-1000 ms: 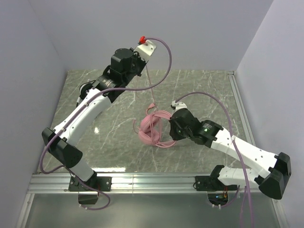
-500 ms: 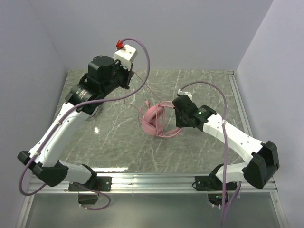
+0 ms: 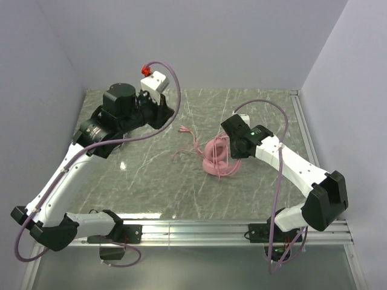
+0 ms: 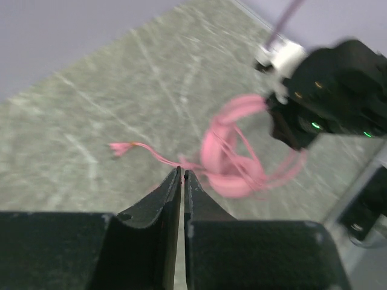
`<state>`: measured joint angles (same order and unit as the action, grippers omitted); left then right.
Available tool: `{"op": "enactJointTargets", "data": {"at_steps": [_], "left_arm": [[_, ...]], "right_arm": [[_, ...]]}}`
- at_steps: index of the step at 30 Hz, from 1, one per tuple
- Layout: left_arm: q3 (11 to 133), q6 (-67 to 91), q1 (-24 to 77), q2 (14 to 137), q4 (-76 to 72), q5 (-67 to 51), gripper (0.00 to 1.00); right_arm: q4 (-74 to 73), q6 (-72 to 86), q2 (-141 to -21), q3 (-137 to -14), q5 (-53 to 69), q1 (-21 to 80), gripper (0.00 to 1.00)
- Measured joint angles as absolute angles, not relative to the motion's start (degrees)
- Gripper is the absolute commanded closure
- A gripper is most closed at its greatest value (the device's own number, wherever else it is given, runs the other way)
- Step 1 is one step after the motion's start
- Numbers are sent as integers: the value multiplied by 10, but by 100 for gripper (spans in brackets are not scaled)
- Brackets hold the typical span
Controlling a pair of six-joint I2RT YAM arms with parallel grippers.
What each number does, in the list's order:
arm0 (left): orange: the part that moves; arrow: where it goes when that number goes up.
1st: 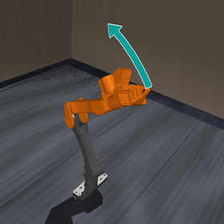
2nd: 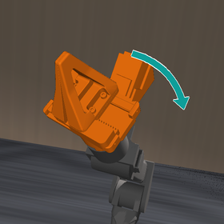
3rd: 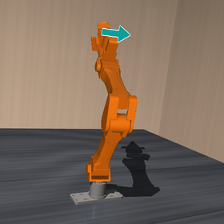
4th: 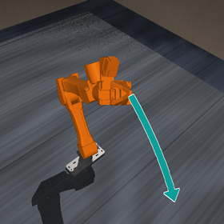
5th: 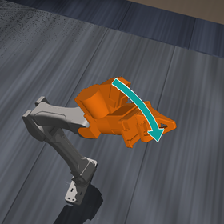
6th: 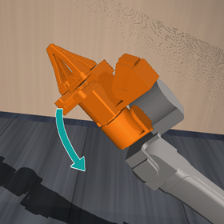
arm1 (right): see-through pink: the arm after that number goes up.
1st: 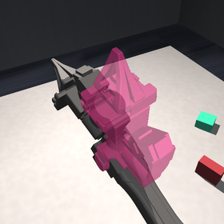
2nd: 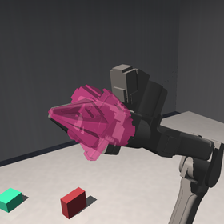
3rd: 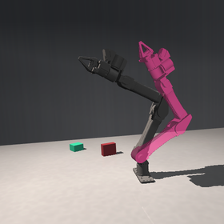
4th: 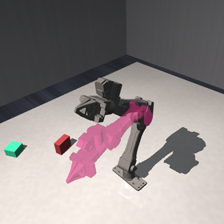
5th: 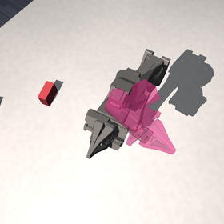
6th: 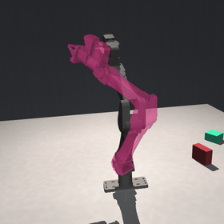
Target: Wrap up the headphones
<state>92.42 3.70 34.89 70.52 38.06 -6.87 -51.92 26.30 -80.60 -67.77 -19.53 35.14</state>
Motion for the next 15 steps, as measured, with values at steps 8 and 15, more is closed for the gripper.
{"op": "enactJointTargets", "data": {"at_steps": [8, 15], "left_arm": [[799, 108, 350, 695, 309, -158, 77], [630, 149, 350, 681, 197, -155, 60]], "right_arm": [[-520, 263, -818, -703, -201, 350, 100], [-528, 260, -818, -705, -205, 350, 100]]}}
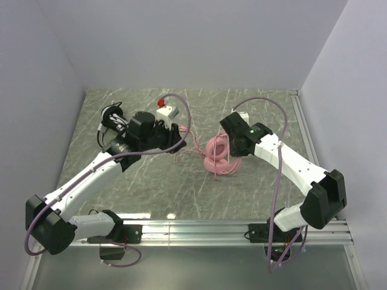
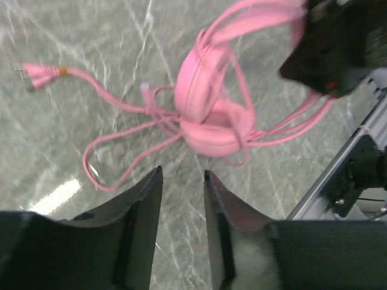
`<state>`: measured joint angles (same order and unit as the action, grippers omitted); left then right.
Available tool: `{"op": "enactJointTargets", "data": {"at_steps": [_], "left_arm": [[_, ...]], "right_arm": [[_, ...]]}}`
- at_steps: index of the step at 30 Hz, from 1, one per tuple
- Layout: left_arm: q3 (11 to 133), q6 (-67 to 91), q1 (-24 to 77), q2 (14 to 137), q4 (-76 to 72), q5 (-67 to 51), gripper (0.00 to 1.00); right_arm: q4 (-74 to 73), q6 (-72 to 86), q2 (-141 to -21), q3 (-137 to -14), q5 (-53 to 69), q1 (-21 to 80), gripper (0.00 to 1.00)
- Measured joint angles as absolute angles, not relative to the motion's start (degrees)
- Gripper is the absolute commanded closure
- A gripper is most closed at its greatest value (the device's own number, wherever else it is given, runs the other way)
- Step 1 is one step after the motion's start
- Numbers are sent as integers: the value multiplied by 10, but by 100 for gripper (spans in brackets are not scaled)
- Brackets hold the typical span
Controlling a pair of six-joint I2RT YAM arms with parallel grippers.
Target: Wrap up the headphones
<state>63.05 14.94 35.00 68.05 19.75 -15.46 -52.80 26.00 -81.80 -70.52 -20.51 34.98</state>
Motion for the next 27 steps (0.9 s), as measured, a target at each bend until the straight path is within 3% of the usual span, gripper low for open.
{"op": "enactJointTargets", "data": {"at_steps": [7, 11, 16, 27], "left_arm": [[501, 167, 350, 658, 96, -126, 46], [435, 157, 352, 650, -13, -126, 18], [378, 116, 361, 657, -97, -126, 19], [420, -1, 362, 763, -138, -153, 23]], "right_arm": [[-535, 256, -814, -710, -205, 350, 100], [-536, 254, -810, -710, -204, 350, 100], [-536, 248, -806, -710, -199, 350, 100], [-536, 241, -802, -710, -188, 350, 100]]}}
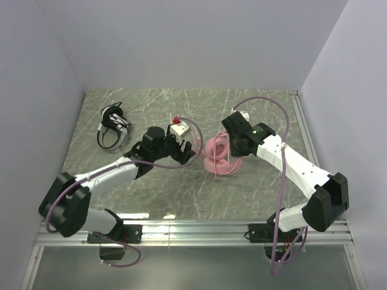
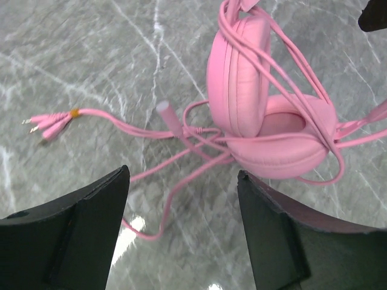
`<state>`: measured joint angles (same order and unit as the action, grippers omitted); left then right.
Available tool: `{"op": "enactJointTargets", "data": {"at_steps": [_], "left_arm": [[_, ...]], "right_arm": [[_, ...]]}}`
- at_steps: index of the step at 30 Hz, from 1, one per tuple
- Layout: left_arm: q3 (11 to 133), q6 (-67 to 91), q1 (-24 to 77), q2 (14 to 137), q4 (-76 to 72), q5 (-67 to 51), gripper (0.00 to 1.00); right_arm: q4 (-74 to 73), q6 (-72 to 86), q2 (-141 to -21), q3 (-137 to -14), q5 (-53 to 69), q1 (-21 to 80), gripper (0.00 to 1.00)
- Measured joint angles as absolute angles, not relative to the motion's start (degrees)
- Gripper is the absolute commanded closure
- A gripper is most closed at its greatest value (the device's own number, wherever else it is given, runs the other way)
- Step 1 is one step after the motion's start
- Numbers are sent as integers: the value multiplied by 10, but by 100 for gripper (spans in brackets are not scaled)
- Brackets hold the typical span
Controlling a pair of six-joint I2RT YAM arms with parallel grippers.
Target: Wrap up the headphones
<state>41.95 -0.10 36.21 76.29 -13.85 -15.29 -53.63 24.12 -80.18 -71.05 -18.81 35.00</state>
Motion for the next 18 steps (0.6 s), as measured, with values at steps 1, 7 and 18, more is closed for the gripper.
{"op": "enactJointTargets", "data": {"at_steps": [1, 7, 18], "left_arm": [[433, -9, 362, 778, -137, -159, 24], [466, -33, 362, 844, -132, -199, 31], [489, -37, 362, 896, -98, -213, 88]], "right_arm": [[-536, 241, -802, -711, -188, 350, 100], [-537, 239, -800, -713, -187, 350, 100], [-538, 235, -794, -713, -184, 350, 100]]}}
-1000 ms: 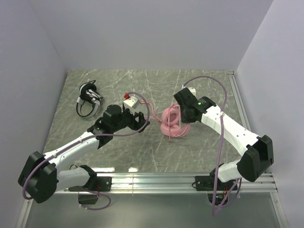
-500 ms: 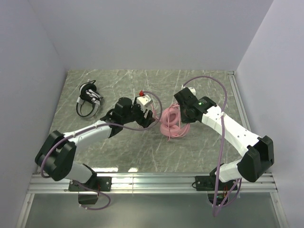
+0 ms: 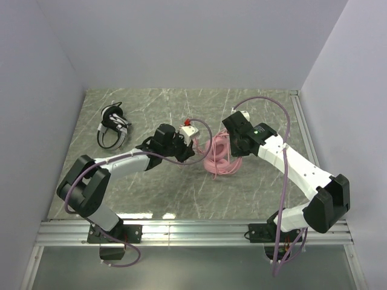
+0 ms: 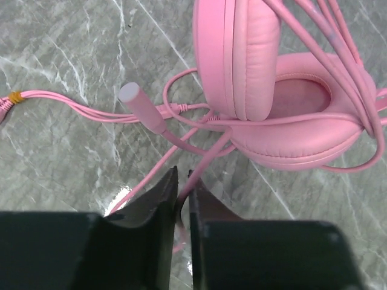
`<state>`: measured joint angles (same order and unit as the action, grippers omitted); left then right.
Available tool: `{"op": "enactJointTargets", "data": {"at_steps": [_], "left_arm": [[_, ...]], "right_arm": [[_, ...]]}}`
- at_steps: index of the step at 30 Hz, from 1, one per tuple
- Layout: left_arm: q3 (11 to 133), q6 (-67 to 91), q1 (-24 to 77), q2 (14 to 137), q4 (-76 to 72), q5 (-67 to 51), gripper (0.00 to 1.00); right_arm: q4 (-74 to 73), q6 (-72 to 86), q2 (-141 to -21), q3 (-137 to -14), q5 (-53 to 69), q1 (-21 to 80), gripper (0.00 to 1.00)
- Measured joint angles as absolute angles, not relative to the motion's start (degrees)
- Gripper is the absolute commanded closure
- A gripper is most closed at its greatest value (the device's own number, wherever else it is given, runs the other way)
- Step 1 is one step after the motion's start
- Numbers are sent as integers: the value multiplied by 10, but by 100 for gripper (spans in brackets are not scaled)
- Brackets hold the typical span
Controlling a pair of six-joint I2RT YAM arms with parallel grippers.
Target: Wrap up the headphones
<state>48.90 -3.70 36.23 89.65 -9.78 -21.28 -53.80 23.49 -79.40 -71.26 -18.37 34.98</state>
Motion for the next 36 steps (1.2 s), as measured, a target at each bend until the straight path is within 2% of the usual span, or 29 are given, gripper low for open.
{"op": "enactJointTargets", "data": {"at_steps": [4, 8, 14, 19, 27, 36], "left_arm": [[489, -32, 362, 884, -86, -209, 100], [517, -22, 362, 859, -50, -185, 100], [622, 10, 362, 857, 11, -119, 100], [677, 27, 360, 867, 25, -112, 100], [929, 50, 345, 1006, 142, -72, 100], [946, 81, 298, 1046, 186, -81, 100]], "right_arm": [[-538, 235, -794, -713, -184, 350, 100], [-538, 231, -794, -712, -183, 350, 100], [-537, 230, -790, -709, -183, 351, 100], [-536, 227, -783, -707, -181, 360, 100], [-517, 224, -759, -667, -161, 383, 100], [-510, 213, -655, -656, -153, 403, 100]]}}
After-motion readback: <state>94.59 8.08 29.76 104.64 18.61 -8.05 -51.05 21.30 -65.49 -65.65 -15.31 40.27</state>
